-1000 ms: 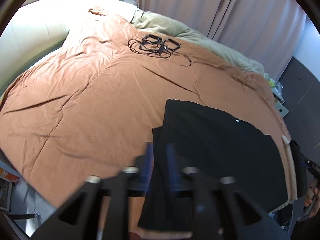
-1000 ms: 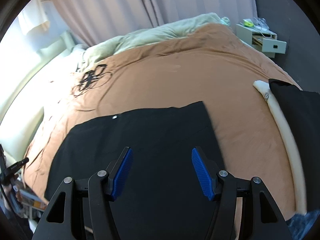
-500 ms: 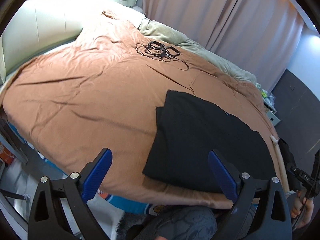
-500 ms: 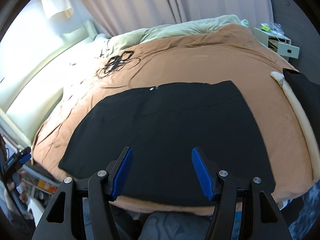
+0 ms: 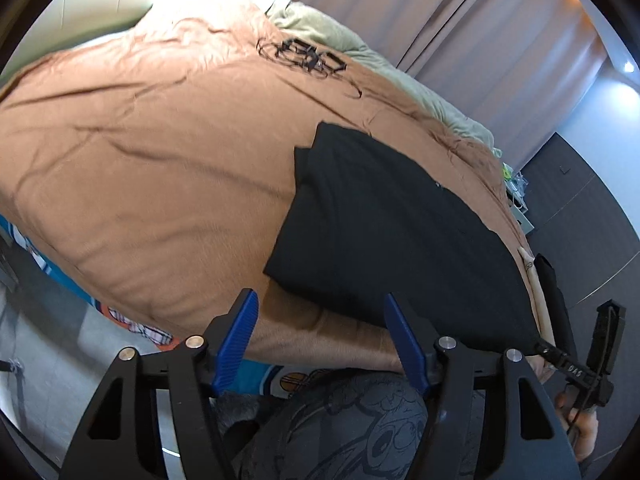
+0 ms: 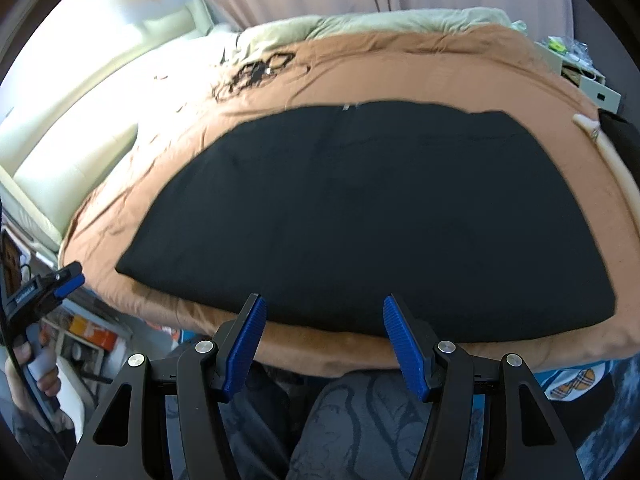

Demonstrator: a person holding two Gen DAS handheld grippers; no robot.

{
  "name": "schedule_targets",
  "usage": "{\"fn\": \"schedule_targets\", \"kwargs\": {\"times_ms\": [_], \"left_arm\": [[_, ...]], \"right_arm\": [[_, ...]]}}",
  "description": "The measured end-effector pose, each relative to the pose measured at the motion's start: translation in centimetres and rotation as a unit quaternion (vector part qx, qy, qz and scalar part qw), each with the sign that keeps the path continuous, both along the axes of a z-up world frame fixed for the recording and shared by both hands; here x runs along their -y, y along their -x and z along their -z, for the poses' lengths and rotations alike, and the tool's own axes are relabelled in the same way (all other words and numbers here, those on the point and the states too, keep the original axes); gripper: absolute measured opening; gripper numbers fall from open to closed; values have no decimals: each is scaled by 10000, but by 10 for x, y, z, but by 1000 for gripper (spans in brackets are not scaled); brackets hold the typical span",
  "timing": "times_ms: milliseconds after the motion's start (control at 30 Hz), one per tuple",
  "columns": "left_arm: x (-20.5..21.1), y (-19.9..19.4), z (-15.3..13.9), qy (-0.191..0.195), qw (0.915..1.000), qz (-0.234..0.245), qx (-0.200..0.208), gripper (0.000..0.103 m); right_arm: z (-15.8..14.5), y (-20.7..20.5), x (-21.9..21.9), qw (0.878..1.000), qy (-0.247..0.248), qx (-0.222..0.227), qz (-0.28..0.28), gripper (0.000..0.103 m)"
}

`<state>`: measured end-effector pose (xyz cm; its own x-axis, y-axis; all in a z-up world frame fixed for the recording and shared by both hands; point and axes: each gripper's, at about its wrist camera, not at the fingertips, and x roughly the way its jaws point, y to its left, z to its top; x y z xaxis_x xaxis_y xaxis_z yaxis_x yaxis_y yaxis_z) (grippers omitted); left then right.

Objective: Fold large clothes

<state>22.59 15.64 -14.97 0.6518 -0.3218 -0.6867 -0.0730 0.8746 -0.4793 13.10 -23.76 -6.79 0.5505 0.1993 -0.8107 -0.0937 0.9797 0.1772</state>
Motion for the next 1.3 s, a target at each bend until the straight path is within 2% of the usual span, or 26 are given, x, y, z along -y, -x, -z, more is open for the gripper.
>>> {"fn": "schedule_targets", "kwargs": {"times_ms": [367, 500, 600, 767, 867, 967, 1100, 1300], "left_arm": [[7, -38, 50, 457, 9973, 113, -558, 64], [10, -50, 61, 617, 9958, 126, -667, 64], [12, -55, 64, 660, 9954, 133, -680, 64], [11, -65, 64, 781, 9937, 122, -790, 64], [9, -69, 65, 948, 9911, -16, -936, 63], [12, -68, 64, 863, 9912, -117, -996, 63], [8, -64, 68, 1184, 9869, -324, -1050, 61], [5, -60, 72, 1407, 9830, -466, -1082, 60]], "right_arm": [[42, -32, -34, 9985, 418, -267, -245, 50], [53, -50, -36, 9974, 519, -399, -298, 39], [59, -66, -34, 9970, 536, -501, -263, 35], [62, -99, -34, 9966, 506, -627, -156, 34], [62, -125, -34, 9960, 543, -710, -91, 26], [61, -150, -28, 9958, 413, -812, 52, 15], [60, -183, -12, 9955, 80, -899, 289, 11], [60, -212, -3, 9942, -117, -958, 477, 11]]}}
